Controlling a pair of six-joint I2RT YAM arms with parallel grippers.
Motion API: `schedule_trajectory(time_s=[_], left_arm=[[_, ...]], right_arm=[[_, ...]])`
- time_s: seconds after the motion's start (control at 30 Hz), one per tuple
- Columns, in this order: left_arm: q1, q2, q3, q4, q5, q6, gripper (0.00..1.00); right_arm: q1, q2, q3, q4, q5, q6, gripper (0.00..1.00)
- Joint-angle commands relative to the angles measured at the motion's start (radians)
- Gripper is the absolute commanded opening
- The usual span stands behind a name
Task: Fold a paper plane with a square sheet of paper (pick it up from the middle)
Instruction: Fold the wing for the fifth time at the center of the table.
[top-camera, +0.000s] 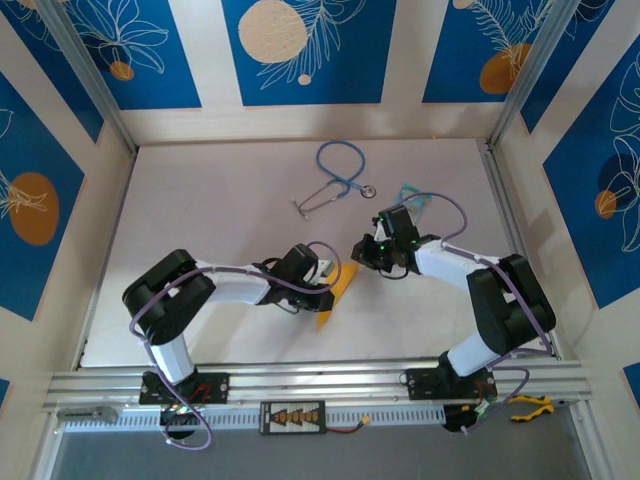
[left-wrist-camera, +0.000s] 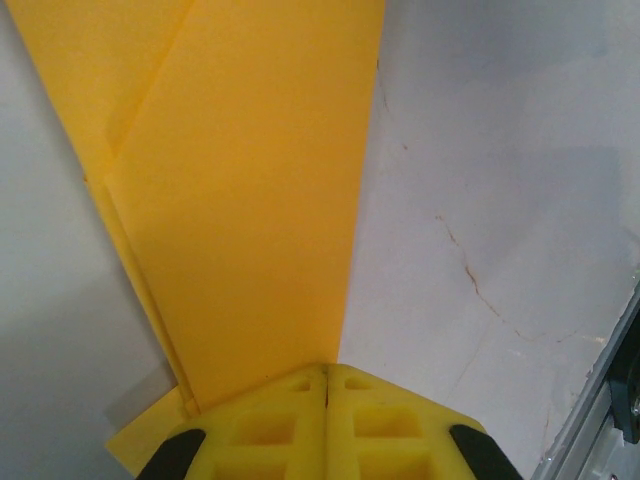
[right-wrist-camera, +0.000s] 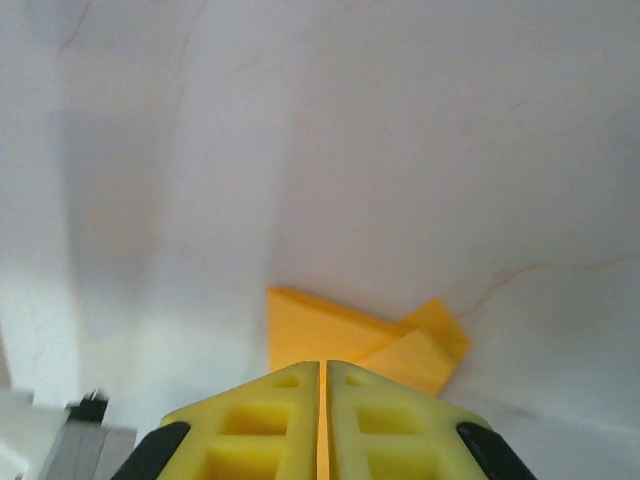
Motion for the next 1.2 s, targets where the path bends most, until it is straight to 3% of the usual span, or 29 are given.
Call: schedule_trajectory(time_s=[0.0,0.2,0.47,0.7,0.93,1.17], left_arm=[[-0.008,0.018,-0.04,-0.161,-0.074,0.01,0.0],[-0.008,0.013,-0.044,-0.155,-0.074,0.002,0.0],[-0.008,0.022,-0.043,-0.147,-0.06,-0.002,0.0],[-0.008,0.022,-0.044,-0.14,-0.059,-0.004,0.0],[-0.008,0.008,-0.049,-0.131,-0.068,-0.011,0.0],[-0.008,0.005,-0.052,-0.11,-0.063,-0.02,0.0]], right_arm=[[0.034,0.02,-0.051,0.091,-0.116,0.005,0.12],[0.058,0.097,-0.073,0.105,-0.071,0.016,0.1],[-0.075,0.145,-0.051,0.108,-0.036,0.004,0.1],[-0.16,0.116,-0.024,0.119,-0.092,0.008,0.11],[-0.092,-0.074,-0.075,0.104,-0.071,0.008,0.13],[-0.003,-0.075,-0.08,0.061,-0.143,-0.037,0.11]])
